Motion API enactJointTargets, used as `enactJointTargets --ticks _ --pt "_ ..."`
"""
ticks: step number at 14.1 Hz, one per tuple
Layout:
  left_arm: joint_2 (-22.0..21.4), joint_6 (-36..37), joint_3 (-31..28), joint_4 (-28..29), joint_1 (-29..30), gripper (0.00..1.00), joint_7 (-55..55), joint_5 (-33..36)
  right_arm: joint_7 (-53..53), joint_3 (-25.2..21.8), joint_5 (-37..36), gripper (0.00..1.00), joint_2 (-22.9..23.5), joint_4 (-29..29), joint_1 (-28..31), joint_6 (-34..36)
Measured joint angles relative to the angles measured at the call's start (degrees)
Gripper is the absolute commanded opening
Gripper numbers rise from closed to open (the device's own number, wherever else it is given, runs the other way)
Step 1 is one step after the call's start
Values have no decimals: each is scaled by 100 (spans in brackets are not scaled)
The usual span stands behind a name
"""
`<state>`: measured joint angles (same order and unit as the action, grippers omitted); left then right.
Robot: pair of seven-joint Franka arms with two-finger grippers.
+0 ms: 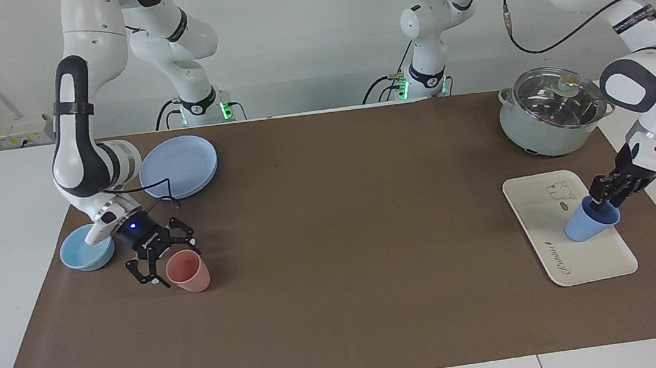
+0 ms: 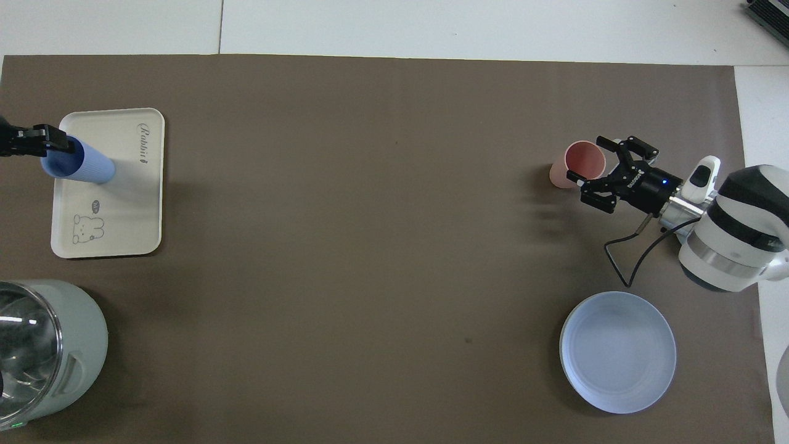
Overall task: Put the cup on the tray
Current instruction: 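Lower the cup onto the tray with the left gripper, then open the left gripper while the right gripper returns to rest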
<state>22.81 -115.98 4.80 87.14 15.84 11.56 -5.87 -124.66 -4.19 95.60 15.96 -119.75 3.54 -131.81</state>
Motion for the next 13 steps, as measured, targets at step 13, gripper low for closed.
enactJointTargets --ticks 13 --pt "-922 2655 29 -922 -1593 83 -917 513 4348 -14 -4302 100 -1631 -124 -17 -360"
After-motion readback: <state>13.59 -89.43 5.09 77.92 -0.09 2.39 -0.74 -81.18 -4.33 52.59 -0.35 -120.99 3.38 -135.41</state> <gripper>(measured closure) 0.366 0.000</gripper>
